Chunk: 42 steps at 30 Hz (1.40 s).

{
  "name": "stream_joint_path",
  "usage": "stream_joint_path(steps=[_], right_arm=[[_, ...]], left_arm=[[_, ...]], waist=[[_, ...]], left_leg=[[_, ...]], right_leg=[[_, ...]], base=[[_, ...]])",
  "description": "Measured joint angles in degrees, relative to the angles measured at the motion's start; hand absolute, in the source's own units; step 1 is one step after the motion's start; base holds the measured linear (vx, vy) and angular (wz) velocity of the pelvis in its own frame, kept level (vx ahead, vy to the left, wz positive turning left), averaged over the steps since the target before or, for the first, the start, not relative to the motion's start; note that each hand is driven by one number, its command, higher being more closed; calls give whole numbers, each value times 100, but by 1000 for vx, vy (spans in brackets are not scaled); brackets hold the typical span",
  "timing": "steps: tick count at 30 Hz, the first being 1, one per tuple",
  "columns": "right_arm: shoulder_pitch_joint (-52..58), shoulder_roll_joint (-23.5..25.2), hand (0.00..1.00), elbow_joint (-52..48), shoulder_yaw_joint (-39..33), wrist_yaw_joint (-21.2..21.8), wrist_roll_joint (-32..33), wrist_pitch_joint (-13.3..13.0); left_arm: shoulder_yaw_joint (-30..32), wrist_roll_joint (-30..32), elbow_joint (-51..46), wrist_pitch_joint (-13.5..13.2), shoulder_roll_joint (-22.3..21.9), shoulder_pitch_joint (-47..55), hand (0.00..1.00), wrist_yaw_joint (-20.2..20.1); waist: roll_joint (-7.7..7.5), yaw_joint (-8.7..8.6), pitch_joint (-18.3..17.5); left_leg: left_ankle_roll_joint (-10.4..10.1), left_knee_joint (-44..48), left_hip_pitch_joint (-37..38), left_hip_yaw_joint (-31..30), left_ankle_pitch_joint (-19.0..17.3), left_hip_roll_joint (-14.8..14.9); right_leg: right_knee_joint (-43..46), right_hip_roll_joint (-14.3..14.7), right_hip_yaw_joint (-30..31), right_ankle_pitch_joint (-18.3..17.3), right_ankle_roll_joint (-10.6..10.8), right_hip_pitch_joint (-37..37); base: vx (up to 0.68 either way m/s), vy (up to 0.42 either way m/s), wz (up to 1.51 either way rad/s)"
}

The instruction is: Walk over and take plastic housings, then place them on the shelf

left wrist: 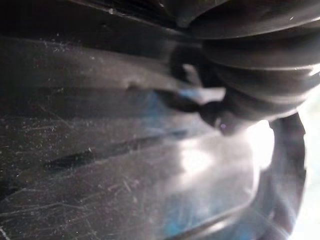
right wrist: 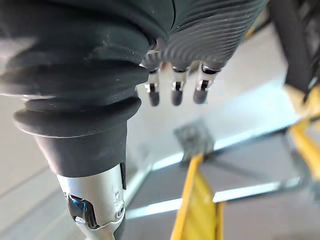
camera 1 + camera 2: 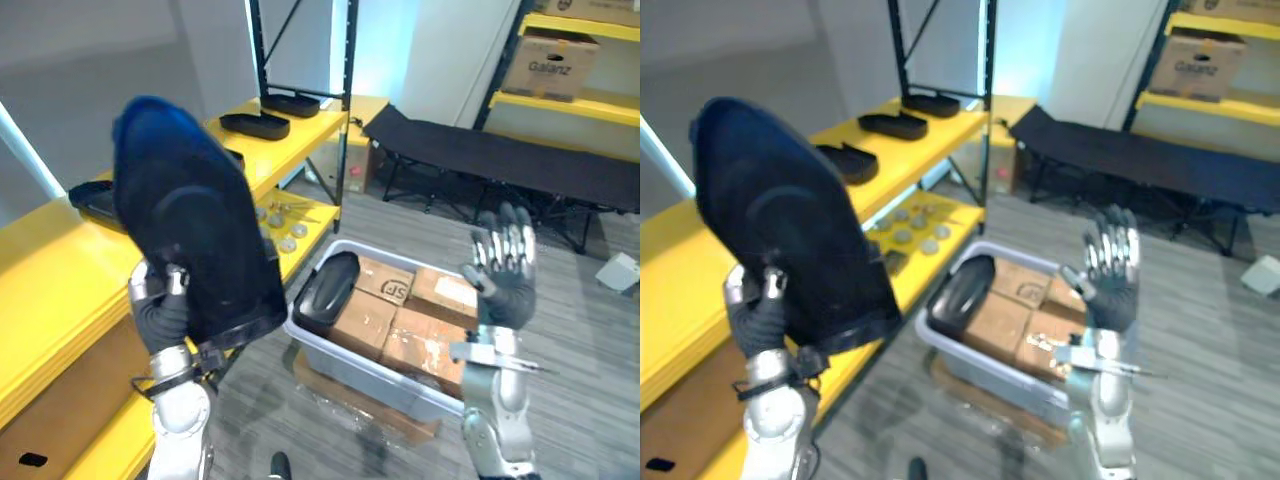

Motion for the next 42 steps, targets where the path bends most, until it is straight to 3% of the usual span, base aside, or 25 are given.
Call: stream_joint_path(steps=[5,13,19,24,27,30,32,36,39,42], right_arm=[[231,158,0,582,-186,200,-128,458],[203,183,0,727,-135,407,-334,524],[-197,181,0,1031,396,1037,-220,727],[-978,151,0,1451,1500,1206,-673,818],[-1503,129,0,1657,1723,1074,-863,804],[-1762,69,0,1673,1697,806,-893,803],[-1820,60,0,1671,1673,696,-893,803],[-1540,-9,0,1519,1386,289,-1013,820],[-1240,-26,0,1327,1015,293,-968,822],[-1107,-85,0,1331,726,542,-865,804]], left_arm=[[168,-477,-379,-229,-136,338,100,-146],[233,-588,-628,-242,-259,409,100,-388],[497,-314,-1019,-201,-308,526,100,-176],[922,-314,-1104,-125,-325,692,100,-120],[1111,-326,-1104,-130,-322,819,100,-131],[1245,-387,-1104,-206,-321,814,100,-211],[1263,-450,-1104,-218,-312,795,100,-284],[941,-642,-1088,-226,-296,515,100,-726],[883,-656,-940,-261,-292,552,100,-830],[856,-654,-826,-249,-297,552,100,-792]], waist=[[1,-28,33],[24,-10,96],[25,63,114],[35,522,127],[15,763,142],[-17,851,161],[-33,850,179],[-143,665,321],[-187,686,352],[-114,656,410]], left_leg=[[-2,0,-9,133,-34,7],[23,0,-15,131,-52,-40],[-16,1,-290,-218,-27,-66],[-95,2,-370,-836,35,-150],[-86,3,-404,-1149,104,-223],[-44,4,-403,-1467,137,-349],[-39,3,-400,-1637,133,-368],[-22,2,-404,-2418,119,-505],[-48,6,-412,-2555,208,-549],[-72,11,-398,-2559,316,-543]], right_leg=[[8,-35,54,0,0,-78],[16,-85,50,-1,1,-85],[12,-87,-449,-1,2,-98],[1,-61,-1135,-71,59,230],[22,-56,-1453,-132,80,424],[125,-83,-1693,-271,51,596],[242,-60,-1592,-421,19,609],[723,429,-163,-1311,-111,506],[935,435,-222,-1447,-164,495],[1034,455,-249,-1450,-135,496]], base=[[17,-8,-11],[0,0,0],[13,-8,25],[19,-17,65],[37,-17,57],[31,0,54],[-5,-20,50],[-59,-112,95],[2,-89,43],[1,-69,8]])
